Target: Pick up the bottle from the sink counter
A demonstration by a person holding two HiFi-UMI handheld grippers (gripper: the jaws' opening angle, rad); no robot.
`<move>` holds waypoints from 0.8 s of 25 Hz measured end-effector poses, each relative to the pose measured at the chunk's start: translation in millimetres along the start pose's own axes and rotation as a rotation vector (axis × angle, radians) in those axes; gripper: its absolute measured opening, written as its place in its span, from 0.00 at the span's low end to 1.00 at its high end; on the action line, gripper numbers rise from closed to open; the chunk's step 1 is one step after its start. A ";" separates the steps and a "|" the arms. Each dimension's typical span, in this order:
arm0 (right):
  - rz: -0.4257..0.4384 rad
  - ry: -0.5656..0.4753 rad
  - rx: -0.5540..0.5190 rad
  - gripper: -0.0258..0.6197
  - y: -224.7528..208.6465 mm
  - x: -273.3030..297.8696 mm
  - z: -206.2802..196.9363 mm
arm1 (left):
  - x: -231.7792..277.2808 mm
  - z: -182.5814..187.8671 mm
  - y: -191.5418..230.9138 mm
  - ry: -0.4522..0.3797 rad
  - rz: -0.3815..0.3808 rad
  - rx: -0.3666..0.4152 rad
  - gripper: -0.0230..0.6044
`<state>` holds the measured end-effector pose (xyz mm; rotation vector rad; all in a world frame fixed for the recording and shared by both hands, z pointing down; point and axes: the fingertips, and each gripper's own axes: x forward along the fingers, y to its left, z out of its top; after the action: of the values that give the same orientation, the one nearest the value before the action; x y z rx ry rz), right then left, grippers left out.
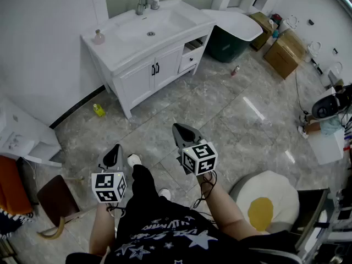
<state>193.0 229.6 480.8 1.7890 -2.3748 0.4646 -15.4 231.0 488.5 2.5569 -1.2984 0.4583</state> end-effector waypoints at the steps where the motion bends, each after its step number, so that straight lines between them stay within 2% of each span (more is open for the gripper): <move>1: -0.001 -0.001 0.000 0.04 0.3 -2.8 -1.0 | -1.8 -2.0 -2.6 0.002 -0.003 -0.001 0.07; 11: -0.002 -0.012 -0.006 0.04 0.0 -3.4 1.7 | -9.1 -5.9 2.6 -0.007 0.010 -0.021 0.07; 20: 0.020 -0.072 0.009 0.04 -2.7 46.4 34.6 | 16.0 12.9 41.8 -0.047 0.026 -0.042 0.07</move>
<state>185.0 175.4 461.9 1.8168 -2.4440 0.4206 -38.4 190.5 485.5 2.5328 -1.3445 0.3743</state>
